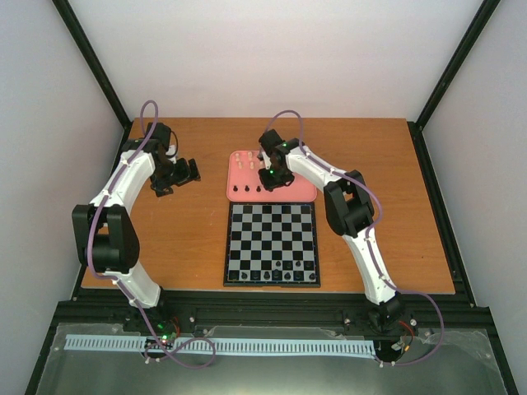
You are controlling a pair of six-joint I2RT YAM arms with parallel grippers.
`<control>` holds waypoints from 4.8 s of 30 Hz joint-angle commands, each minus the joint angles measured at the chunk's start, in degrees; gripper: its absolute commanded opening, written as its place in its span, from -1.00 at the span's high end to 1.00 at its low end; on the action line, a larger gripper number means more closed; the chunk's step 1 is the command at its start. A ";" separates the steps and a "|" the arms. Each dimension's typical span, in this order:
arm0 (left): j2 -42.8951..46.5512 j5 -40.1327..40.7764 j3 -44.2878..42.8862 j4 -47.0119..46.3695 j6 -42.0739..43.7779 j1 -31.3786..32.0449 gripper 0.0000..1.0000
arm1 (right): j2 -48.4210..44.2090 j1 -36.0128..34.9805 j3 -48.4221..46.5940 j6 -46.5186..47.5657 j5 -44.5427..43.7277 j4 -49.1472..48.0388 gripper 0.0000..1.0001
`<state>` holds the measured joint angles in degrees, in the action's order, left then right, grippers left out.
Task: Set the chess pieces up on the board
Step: Pick up the chess piece from the storage box, then place the chess piece on the chessboard, then pick up the chess piece from the storage box.
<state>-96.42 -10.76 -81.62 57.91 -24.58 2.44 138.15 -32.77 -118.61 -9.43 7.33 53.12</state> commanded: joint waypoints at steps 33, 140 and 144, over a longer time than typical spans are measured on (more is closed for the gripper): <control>1.87 -0.75 0.01 -0.72 0.63 0.33 -1.00 | -42.37 -22.68 56.86 -9.90 7.19 -18.79 0.94; -6.12 -0.53 -5.19 -0.34 0.90 0.32 -1.00 | 2.67 -2.45 -5.46 2.31 4.35 0.82 0.36; -6.63 -0.72 -5.55 -0.26 0.89 0.35 -1.00 | 3.59 -2.43 -6.14 2.00 4.18 1.10 0.52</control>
<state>-102.41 -10.98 -84.18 57.45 -24.58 2.44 140.00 -35.22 -122.80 -7.66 11.38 53.28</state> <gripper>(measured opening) 0.999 0.274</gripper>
